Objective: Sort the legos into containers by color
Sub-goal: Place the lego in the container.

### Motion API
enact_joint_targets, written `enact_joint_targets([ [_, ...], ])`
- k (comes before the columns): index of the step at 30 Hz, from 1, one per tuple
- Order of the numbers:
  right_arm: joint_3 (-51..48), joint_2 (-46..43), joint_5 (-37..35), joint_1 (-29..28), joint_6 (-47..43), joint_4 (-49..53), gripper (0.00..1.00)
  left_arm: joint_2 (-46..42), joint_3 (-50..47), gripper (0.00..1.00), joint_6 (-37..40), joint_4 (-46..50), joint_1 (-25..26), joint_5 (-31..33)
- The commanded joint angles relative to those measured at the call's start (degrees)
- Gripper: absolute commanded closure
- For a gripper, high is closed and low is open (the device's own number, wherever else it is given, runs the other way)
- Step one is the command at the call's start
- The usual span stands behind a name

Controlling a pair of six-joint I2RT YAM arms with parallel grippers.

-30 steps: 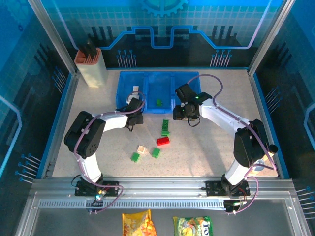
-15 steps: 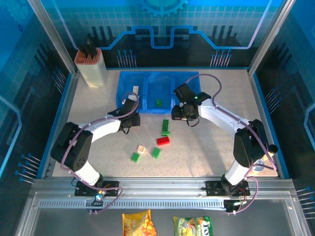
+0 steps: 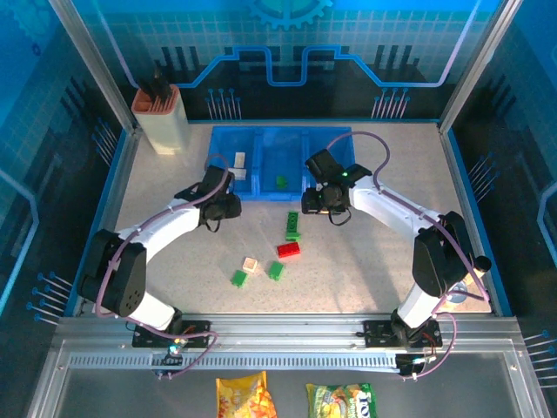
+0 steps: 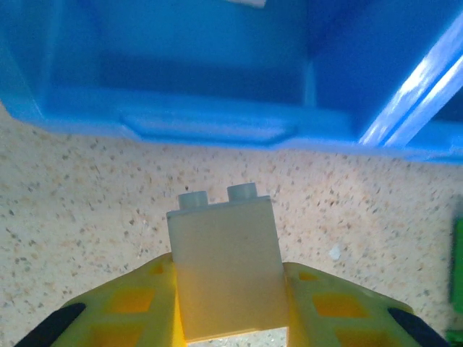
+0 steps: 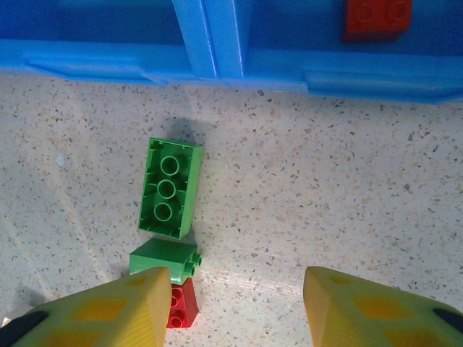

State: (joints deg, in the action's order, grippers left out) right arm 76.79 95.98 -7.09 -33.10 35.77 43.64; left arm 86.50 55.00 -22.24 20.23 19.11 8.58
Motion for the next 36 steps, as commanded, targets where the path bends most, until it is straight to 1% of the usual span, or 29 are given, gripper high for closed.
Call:
enact_joint_targets([
  [1,-1.2,-2.6,-1.2,-0.8,0.9,0.4,0.48,-1.4,4.1,0.7,1.4,3.0,-2.1,-3.7],
  [9,-2.4,-4.2,-1.6,-0.8,1.4,0.8,0.47,4.4,13.5,0.7,4.0,6.5,-5.6,-5.4],
  [16,-2.0,-4.7,-2.8,-0.8,0.9,1.7,0.47,14.4,25.2,0.7,5.0,11.9,-8.3,-6.7],
  [24,-2.1,-5.3,-4.0,-0.6,0.4,2.7,0.47,26.2,38.5,0.7,6.1,16.2,-10.1,-5.8],
  [29,-2.7,-6.3,-4.3,-0.5,0.3,3.1,0.48,33.0,46.6,0.69,7.1,17.3,-10.2,-2.9],
  [36,-3.5,-8.4,-5.8,-0.2,0.3,4.4,0.47,40.6,56.2,0.69,11.9,19.0,-10.2,3.2],
])
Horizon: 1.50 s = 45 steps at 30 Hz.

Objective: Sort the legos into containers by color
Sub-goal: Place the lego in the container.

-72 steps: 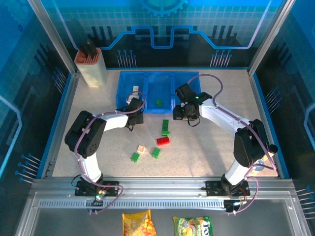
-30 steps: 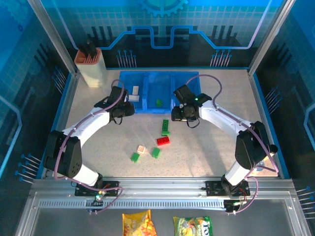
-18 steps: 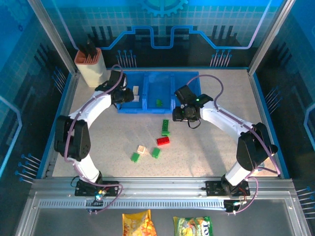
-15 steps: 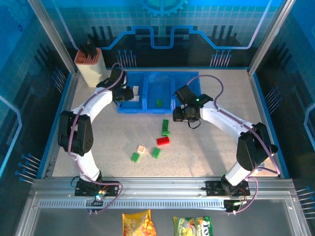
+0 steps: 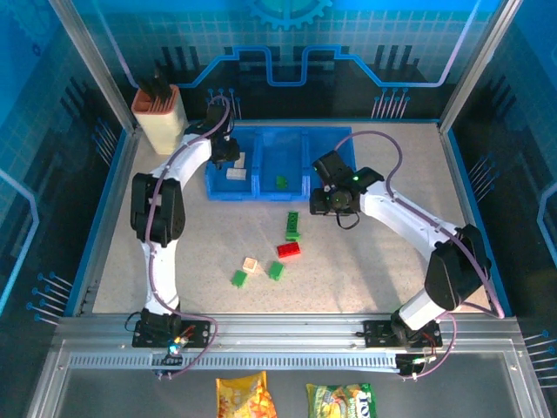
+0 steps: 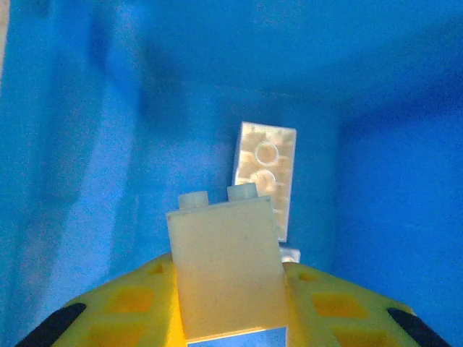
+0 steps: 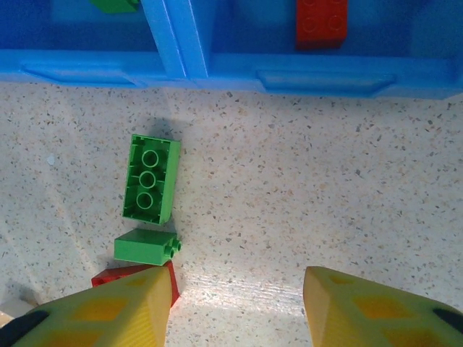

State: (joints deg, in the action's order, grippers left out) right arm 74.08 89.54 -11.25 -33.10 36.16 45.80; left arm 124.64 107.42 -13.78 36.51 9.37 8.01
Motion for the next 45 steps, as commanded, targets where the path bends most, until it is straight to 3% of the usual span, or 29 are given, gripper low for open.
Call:
enact_joint_targets([
  [1,-1.0,-2.4,-1.9,-0.1,-0.1,2.3,0.47,3.4,4.9,0.69,4.5,2.9,-0.5,4.2],
  [17,-2.3,-4.4,-2.5,0.7,0.0,3.2,0.47,8.1,7.4,0.66,14.3,-1.8,0.2,8.1],
  [29,-1.4,-4.8,-2.4,0.8,-0.2,3.1,0.47,5.0,4.1,0.52,12.7,-3.5,0.9,8.0],
  [37,-2.1,-5.0,-1.6,0.6,-0.2,2.6,0.47,0.1,0.3,0.54,10.3,-3.7,1.4,5.9],
  [45,-1.8,-3.5,0.6,-1.2,-2.7,1.9,0.47,-6.8,-5.9,0.54,5.1,-2.2,1.4,-0.2],
])
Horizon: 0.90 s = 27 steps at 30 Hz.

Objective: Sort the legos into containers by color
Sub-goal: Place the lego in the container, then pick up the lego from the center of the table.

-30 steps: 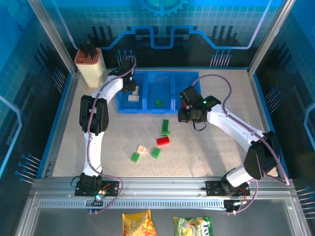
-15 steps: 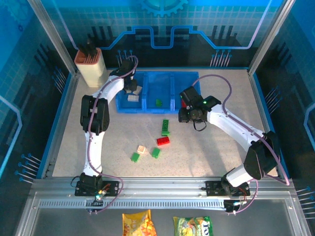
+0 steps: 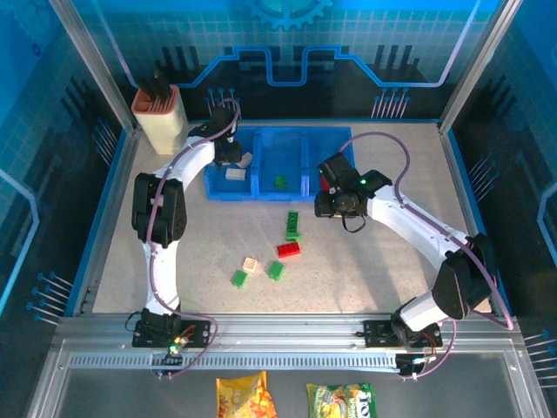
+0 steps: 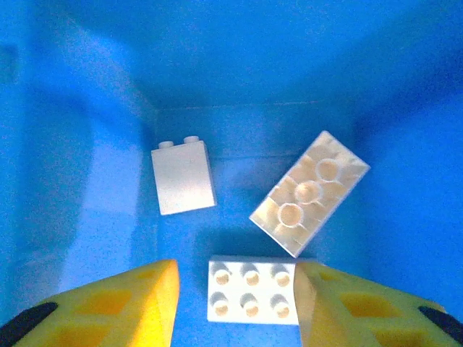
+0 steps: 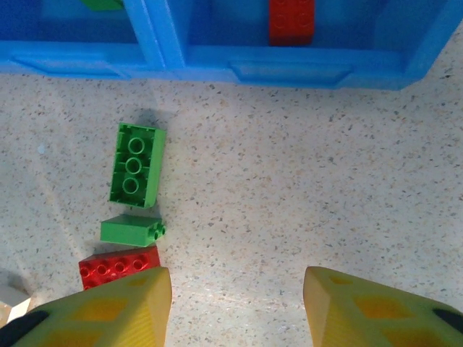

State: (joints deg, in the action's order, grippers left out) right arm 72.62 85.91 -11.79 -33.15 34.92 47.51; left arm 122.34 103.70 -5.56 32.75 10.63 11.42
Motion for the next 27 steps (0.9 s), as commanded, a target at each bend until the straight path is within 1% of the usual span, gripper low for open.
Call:
enact_joint_targets([
  [1,0.0,0.5,1.3,-1.5,-1.5,0.3,0.47,-5.6,-3.3,0.54,-3.7,1.7,0.2,-4.6],
  [8,1.9,3.2,0.9,-4.2,-1.1,0.5,0.47,-13.8,-11.2,0.54,-6.2,3.6,0.0,-9.2],
  [13,2.2,5.2,-0.5,-5.3,2.1,-0.4,0.46,-21.0,-18.3,0.53,-8.5,4.9,-0.6,-12.9],
  [17,2.8,7.3,0.2,-5.9,4.6,-2.0,0.46,-27.1,-23.4,0.53,-10.3,6.6,-1.0,-16.7],
  [23,4.5,11.6,0.0,-7.0,8.6,-3.3,0.46,-34.7,-28.6,0.51,-10.2,9.8,-1.6,-19.3],
  [27,6.5,14.8,-0.6,-7.9,10.7,-3.5,0.46,-38.2,-30.3,0.5,-8.2,13.0,-2.3,-18.9],
])
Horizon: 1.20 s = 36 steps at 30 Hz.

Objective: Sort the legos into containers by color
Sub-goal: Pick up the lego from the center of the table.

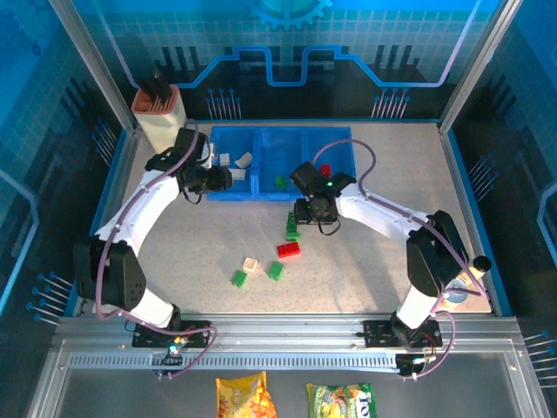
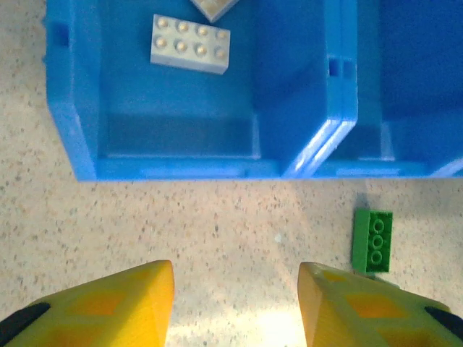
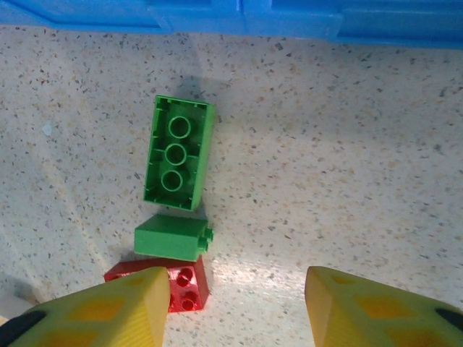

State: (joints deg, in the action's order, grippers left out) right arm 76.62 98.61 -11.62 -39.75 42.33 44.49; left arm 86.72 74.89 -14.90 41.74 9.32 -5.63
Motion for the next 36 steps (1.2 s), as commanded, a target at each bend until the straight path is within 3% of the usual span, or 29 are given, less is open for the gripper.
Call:
enact_joint_targets([
  [1,3.0,2.8,-1.0,-1.5,3.7,-0.5,0.46,-3.3,-1.8,0.5,1.7,4.6,-1.2,-1.7],
  [7,6.4,7.6,-2.9,-2.9,7.3,-0.1,0.46,-6.7,-3.2,0.48,5.3,6.5,-1.9,-3.3],
  [14,9.9,12.4,-4.8,-4.2,10.4,0.2,0.45,-8.4,-7.8,0.47,7.1,3.0,-1.9,1.0],
  [25,12.3,18.2,-3.9,-5.0,11.5,-0.5,0.44,-9.3,-11.8,0.46,7.6,-0.9,-1.9,0.4],
  [36,12.5,21.5,-4.4,-5.0,10.5,-1.4,0.48,-9.8,-12.0,0.46,7.4,-1.1,-1.9,0.4],
])
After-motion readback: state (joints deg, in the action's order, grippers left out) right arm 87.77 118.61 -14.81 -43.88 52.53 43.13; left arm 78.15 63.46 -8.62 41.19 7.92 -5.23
